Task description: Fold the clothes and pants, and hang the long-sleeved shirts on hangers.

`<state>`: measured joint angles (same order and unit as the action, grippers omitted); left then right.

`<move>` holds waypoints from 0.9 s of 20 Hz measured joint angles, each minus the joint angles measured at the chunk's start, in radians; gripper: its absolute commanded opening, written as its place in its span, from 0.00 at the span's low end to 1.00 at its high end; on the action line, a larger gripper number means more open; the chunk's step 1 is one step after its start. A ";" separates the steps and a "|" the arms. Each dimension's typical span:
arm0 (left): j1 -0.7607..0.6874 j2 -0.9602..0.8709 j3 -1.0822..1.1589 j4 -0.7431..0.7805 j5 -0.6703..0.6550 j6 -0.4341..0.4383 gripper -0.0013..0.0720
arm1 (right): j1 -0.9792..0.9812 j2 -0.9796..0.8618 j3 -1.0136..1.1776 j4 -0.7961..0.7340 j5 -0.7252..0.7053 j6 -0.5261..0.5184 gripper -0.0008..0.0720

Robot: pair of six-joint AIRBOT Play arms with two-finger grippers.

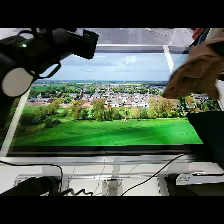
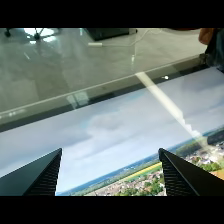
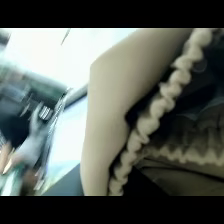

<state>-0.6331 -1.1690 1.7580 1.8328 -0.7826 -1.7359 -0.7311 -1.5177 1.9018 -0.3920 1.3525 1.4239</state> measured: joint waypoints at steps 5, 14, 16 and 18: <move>0.000 0.013 0.000 0.000 -0.001 0.000 0.97 | -0.317 0.061 0.000 -0.265 0.219 0.025 0.04; 0.000 0.016 0.000 -0.001 0.004 0.000 0.97 | -0.570 0.075 -0.046 -0.881 0.432 0.127 0.91; 0.000 0.016 0.000 -0.002 0.005 0.000 0.97 | -0.583 0.073 -0.076 -0.929 0.443 0.142 0.97; 0.000 0.016 0.000 -0.002 0.005 0.000 0.97 | -0.589 0.066 -0.095 -0.942 0.451 0.151 0.96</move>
<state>-0.6334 -1.1534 1.7580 1.8309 -0.7776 -1.7359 -1.3197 -1.4513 1.8072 -1.3342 1.8034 1.5749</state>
